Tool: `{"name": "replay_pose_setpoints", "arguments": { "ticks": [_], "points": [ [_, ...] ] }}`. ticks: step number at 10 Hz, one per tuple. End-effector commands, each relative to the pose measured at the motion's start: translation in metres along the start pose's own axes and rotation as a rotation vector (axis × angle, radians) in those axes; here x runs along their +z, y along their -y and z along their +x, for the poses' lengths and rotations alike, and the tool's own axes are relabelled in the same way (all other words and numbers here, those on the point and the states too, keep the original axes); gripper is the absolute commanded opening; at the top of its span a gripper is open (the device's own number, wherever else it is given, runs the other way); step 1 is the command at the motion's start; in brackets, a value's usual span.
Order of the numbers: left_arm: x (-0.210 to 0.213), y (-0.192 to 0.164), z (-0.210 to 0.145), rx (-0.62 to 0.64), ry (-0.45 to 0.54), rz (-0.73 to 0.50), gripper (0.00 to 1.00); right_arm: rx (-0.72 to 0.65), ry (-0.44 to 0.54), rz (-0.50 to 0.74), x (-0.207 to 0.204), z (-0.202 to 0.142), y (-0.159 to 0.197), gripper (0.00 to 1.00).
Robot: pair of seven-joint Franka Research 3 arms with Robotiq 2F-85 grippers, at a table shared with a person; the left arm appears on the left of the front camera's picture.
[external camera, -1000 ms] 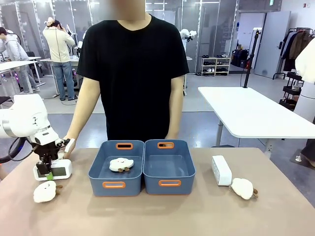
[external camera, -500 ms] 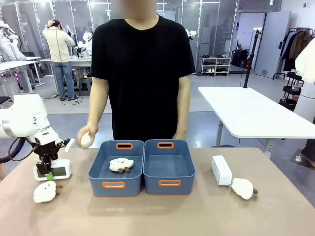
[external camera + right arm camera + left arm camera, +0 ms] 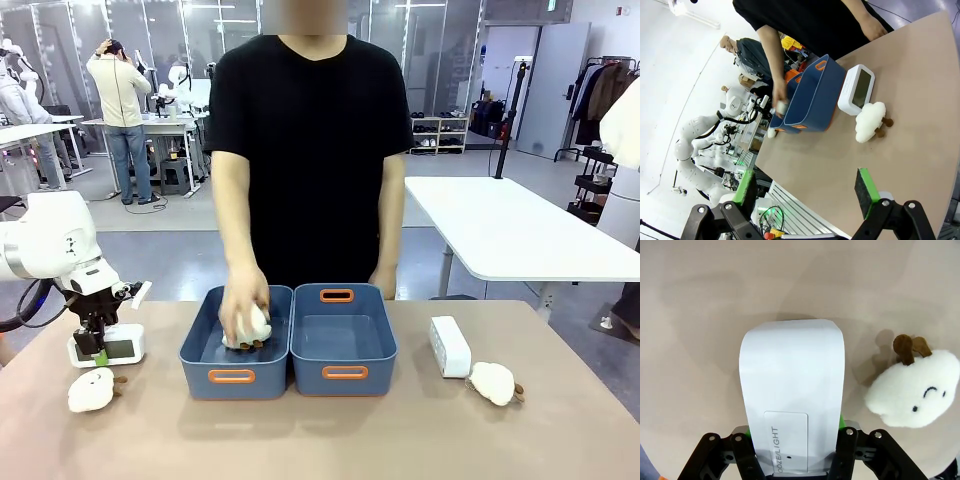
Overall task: Sort the digital clocks into the basket.
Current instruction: Pick up the Digital clock from the table and place it into the empty Plastic storage basket.
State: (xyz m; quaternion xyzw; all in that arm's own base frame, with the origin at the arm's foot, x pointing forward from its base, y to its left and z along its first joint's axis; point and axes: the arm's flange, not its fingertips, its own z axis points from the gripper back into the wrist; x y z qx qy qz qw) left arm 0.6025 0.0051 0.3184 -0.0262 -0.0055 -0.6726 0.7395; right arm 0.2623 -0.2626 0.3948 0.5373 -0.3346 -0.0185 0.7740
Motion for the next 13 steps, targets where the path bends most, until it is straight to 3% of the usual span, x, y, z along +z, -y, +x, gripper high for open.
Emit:
{"name": "replay_pose_setpoints", "arguments": {
  "ticks": [1, 10, 11, 13],
  "points": [
    [0.000, 0.000, 0.000, -0.003, -0.003, 0.004, 0.07, 0.012, 0.002, 0.009, 0.001, -0.001, -0.001, 1.00],
    [0.000, 0.000, 0.000, -0.003, -0.003, 0.004, 0.07, 0.012, 0.002, 0.009, 0.001, -0.001, -0.001, 1.00],
    [0.000, 0.000, 0.000, 0.000, 0.000, 0.000, 0.54, 0.012, 0.002, 0.009, 0.001, -0.001, -0.001, 1.00],
    [0.069, 0.016, 0.013, -0.036, 0.062, 0.065, 0.54, 0.012, 0.002, 0.009, 0.001, -0.001, -0.001, 1.00]
  ]
}}
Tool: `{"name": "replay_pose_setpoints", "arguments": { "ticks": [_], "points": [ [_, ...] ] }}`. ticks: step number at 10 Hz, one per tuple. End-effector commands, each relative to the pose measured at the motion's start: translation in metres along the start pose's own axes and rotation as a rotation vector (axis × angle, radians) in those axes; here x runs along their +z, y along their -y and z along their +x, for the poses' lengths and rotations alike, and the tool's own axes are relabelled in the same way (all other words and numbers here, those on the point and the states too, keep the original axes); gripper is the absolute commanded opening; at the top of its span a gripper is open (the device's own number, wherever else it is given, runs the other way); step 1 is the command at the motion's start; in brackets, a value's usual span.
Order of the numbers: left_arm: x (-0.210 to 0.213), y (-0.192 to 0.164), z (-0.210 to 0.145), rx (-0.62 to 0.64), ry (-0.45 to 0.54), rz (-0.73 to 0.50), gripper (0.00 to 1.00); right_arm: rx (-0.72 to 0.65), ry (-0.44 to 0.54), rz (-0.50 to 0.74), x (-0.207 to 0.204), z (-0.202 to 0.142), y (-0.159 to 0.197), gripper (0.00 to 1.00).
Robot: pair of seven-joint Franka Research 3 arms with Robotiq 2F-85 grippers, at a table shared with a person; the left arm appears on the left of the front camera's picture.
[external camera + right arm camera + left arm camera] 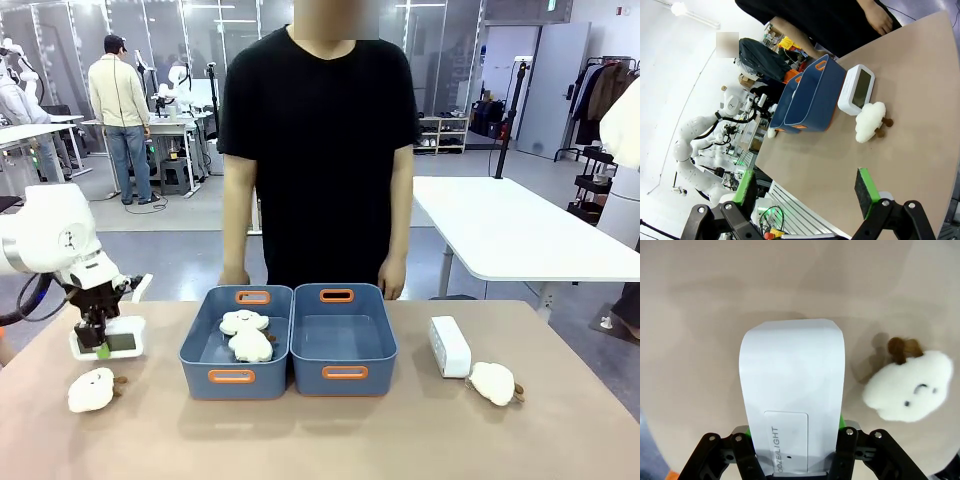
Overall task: Sort the digital clocks into the basket.
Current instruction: Pick up the Digital clock from the table and place it into the empty Plastic storage basket.
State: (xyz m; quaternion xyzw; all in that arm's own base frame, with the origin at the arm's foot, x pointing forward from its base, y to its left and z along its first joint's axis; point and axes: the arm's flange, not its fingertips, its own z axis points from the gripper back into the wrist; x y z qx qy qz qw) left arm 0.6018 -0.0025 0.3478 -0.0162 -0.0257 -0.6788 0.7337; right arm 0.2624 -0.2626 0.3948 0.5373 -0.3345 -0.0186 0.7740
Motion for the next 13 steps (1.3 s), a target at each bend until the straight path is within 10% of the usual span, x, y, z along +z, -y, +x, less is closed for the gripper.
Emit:
{"name": "replay_pose_setpoints", "arguments": {
  "ticks": [1, 4, 8, 13],
  "points": [
    [0.096, 0.025, 0.030, -0.024, 0.110, 0.034, 0.54, 0.012, 0.002, 0.009, 0.001, -0.001, -0.001, 1.00],
    [0.163, 0.043, 0.179, -0.145, 0.153, 0.070, 0.54, 0.012, 0.002, 0.009, 0.001, -0.001, -0.001, 1.00],
    [0.128, 0.039, 0.357, -0.145, 0.180, 0.006, 0.54, 0.012, 0.002, 0.009, 0.001, -0.001, -0.001, 1.00],
    [0.056, 0.047, 0.432, -0.096, 0.145, -0.027, 0.63, 0.012, 0.002, 0.009, 0.001, -0.001, -0.001, 1.00]
  ]
}}
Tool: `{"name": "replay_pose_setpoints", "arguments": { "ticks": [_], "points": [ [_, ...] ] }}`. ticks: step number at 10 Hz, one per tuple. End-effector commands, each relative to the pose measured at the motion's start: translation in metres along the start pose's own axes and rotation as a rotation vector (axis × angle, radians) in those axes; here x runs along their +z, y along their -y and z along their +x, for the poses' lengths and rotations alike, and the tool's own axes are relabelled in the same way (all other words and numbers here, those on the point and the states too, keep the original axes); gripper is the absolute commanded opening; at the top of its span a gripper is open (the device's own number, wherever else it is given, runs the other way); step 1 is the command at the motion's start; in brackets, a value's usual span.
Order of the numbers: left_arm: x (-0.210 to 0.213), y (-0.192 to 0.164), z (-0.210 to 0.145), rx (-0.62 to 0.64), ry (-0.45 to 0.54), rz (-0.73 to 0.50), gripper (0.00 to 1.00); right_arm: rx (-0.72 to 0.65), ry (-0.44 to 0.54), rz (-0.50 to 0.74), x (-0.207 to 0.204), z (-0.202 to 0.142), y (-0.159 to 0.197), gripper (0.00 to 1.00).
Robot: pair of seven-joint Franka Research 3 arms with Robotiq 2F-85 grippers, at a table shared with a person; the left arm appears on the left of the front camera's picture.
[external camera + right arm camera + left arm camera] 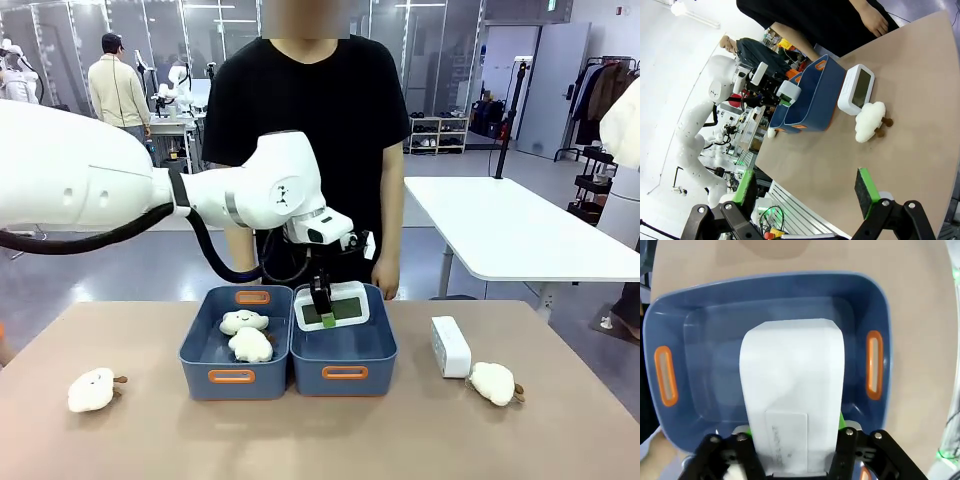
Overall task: Sort the digital clocks into the basket.
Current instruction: Pick up the Digital clock from the table and place it into the empty Plastic storage basket.
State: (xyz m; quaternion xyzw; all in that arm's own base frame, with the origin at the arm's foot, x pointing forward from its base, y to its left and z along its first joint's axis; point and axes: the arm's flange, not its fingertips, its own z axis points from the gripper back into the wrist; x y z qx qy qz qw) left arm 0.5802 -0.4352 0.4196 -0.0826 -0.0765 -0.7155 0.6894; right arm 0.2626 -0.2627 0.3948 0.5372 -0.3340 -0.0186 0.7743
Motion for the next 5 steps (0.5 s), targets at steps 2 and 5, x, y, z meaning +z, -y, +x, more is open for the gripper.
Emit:
{"name": "replay_pose_setpoints", "arguments": {
  "ticks": [2, 5],
  "points": [
    [0.004, -0.007, -0.002, 0.008, -0.027, -0.001, 0.90, 0.013, 0.003, 0.010, 0.001, -0.001, -0.001, 1.00],
    [0.007, -0.010, -0.014, 0.015, 0.005, -0.017, 1.00, 0.013, 0.003, 0.010, 0.001, -0.001, -0.001, 1.00]
  ]
}}
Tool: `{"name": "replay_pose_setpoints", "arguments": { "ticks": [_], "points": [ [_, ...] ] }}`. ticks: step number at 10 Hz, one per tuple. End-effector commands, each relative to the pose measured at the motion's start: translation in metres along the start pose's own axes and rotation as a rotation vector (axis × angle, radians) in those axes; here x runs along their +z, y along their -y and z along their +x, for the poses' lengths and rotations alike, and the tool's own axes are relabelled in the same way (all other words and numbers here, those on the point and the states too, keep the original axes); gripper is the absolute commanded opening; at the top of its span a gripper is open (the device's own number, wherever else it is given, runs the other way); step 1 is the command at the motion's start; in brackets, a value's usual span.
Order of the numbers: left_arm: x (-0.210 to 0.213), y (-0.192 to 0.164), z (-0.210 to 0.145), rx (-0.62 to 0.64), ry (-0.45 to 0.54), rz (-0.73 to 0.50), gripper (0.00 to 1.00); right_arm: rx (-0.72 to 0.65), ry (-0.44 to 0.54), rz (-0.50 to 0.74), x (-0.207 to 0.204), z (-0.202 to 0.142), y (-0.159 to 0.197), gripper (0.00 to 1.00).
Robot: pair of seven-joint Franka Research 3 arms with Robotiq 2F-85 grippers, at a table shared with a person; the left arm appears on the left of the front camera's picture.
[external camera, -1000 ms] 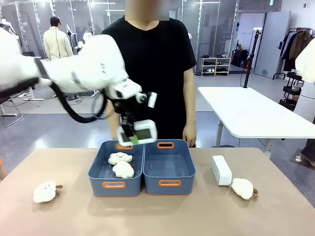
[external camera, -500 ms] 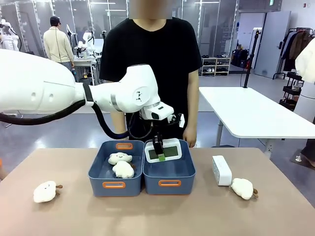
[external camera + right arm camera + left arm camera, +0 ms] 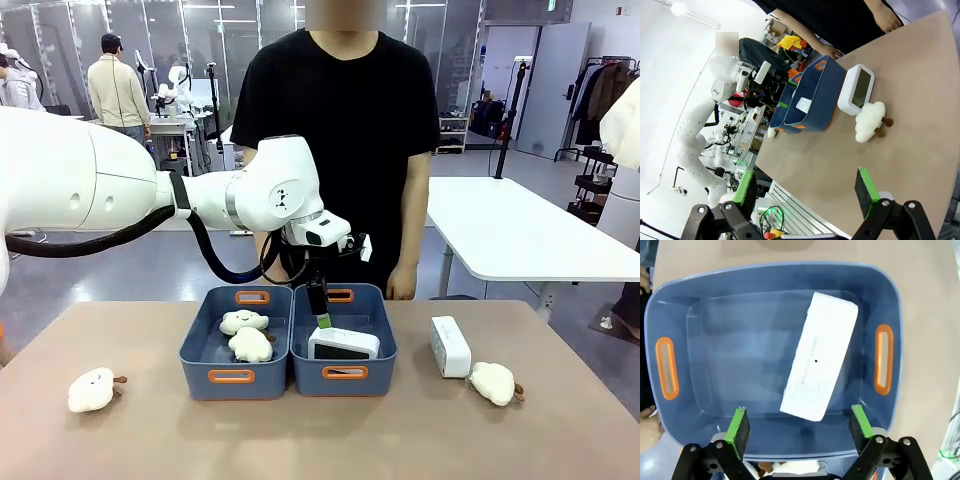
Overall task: Sort the digital clocks into the basket.
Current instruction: Pick up the Digital clock from the table and place it into the empty Plastic storage basket.
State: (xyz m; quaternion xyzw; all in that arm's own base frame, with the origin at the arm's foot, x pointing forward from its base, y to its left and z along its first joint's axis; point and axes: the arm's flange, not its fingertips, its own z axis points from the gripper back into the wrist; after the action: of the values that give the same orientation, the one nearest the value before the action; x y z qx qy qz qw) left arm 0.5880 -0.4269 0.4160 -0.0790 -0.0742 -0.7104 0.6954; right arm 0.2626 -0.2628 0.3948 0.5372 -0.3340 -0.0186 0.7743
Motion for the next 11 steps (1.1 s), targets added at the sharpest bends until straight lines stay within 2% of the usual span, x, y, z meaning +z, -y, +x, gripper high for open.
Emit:
{"name": "replay_pose_setpoints", "arguments": {
  "ticks": [1, 3, 6, 9, 11],
  "points": [
    [0.014, -0.001, -0.015, 0.011, 0.024, -0.015, 1.00, 0.013, 0.003, 0.010, 0.001, -0.001, -0.001, 1.00],
    [0.037, -0.003, -0.065, 0.078, 0.102, -0.020, 1.00, 0.013, 0.003, 0.010, 0.001, -0.001, -0.001, 1.00],
    [0.066, 0.009, -0.188, 0.254, 0.253, -0.025, 1.00, 0.013, 0.003, 0.010, 0.001, -0.001, -0.001, 1.00],
    [0.092, 0.053, -0.304, 0.423, 0.451, -0.028, 1.00, 0.013, 0.003, 0.010, 0.001, -0.001, -0.001, 1.00],
    [0.113, 0.098, -0.419, 0.598, 0.633, 0.047, 1.00, 0.013, 0.003, 0.010, 0.001, -0.001, -0.001, 1.00]
  ]
}}
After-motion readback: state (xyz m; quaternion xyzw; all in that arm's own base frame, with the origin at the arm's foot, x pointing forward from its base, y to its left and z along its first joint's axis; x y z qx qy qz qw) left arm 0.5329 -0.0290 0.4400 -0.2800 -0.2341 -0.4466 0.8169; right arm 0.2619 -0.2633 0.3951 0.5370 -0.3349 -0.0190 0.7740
